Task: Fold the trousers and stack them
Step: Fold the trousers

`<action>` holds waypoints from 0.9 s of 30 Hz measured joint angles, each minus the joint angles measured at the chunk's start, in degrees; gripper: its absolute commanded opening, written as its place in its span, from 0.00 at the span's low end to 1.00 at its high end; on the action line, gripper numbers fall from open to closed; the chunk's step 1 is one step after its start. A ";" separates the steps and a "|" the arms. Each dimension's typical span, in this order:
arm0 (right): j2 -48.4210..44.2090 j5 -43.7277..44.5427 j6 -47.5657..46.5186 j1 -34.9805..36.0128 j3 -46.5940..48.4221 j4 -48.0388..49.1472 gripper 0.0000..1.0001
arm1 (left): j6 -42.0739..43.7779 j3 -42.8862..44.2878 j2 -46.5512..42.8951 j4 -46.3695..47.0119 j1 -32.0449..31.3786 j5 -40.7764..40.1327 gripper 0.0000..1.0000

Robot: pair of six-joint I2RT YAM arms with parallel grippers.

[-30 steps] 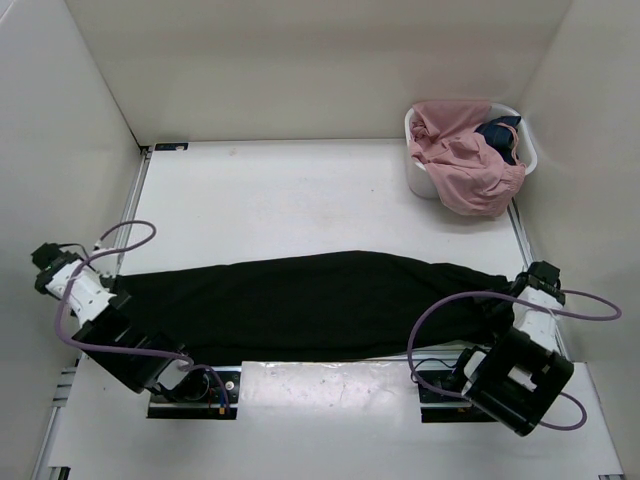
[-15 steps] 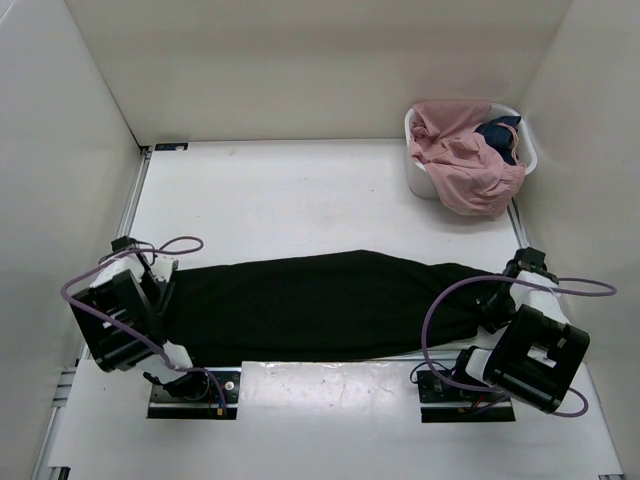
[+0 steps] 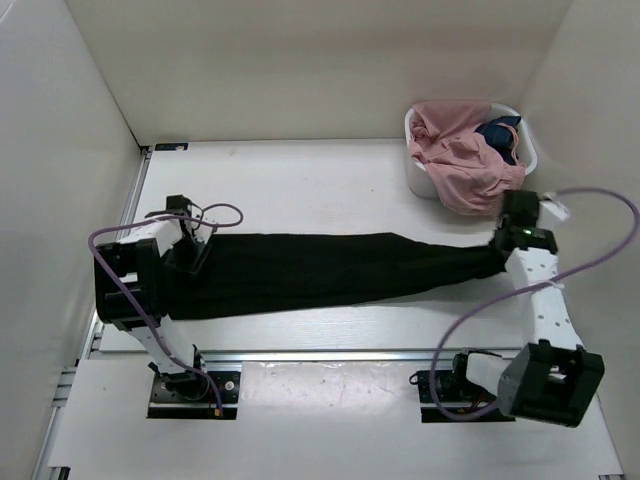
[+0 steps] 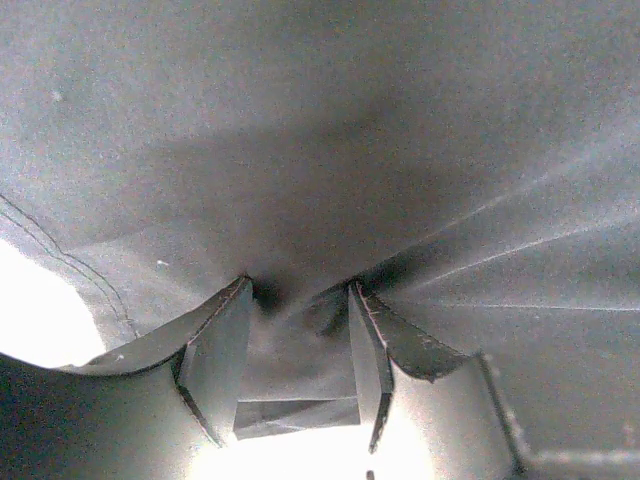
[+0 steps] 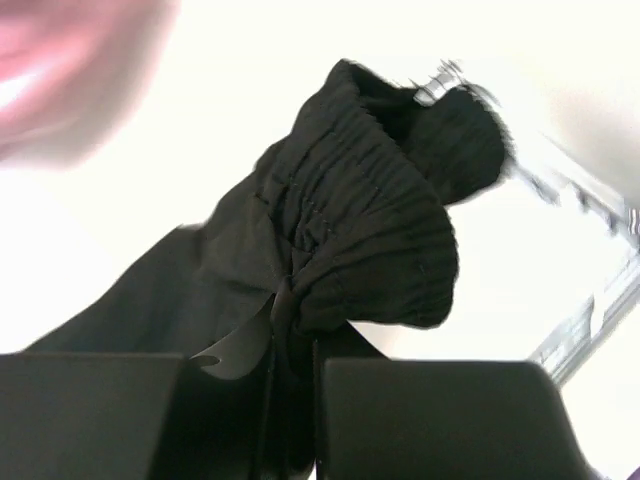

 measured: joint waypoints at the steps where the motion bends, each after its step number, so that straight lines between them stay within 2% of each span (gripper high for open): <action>1: -0.31 4.15 -0.55 5.31 1.62 0.07 0.00 | -0.52 0.48 0.35 0.20 -0.83 0.00 0.54; 2: -0.48 6.88 -0.48 10.67 2.67 0.15 0.00 | -1.07 0.74 0.61 0.31 -1.42 -0.02 0.54; 6: 3.78 18.23 3.48 40.37 7.30 -2.75 0.00 | -2.54 0.81 0.72 0.37 -1.75 -0.04 0.54; 9: 16.59 23.19 7.10 57.86 15.47 -6.36 0.00 | -3.32 0.79 0.72 0.37 -1.73 -0.04 0.54; 12: 33.64 25.64 8.20 68.78 27.91 -9.33 0.00 | -3.72 0.79 0.72 0.35 -1.73 -0.09 0.56; 16: 54.75 25.86 9.90 76.98 45.59 -13.66 0.00 | -3.96 0.79 0.72 0.37 -1.73 -0.31 0.56; 19: 63.14 24.13 11.34 78.97 51.43 -16.31 0.00 | -4.02 0.83 0.81 0.35 -1.73 -0.46 0.56; 22: 63.52 23.37 12.57 78.49 50.97 -18.73 0.00 | -4.00 0.83 0.81 0.35 -1.73 -0.57 0.57; 27: 56.54 21.97 12.55 77.13 42.71 -15.61 0.00 | -4.00 1.29 1.22 -0.02 -1.75 -0.70 0.57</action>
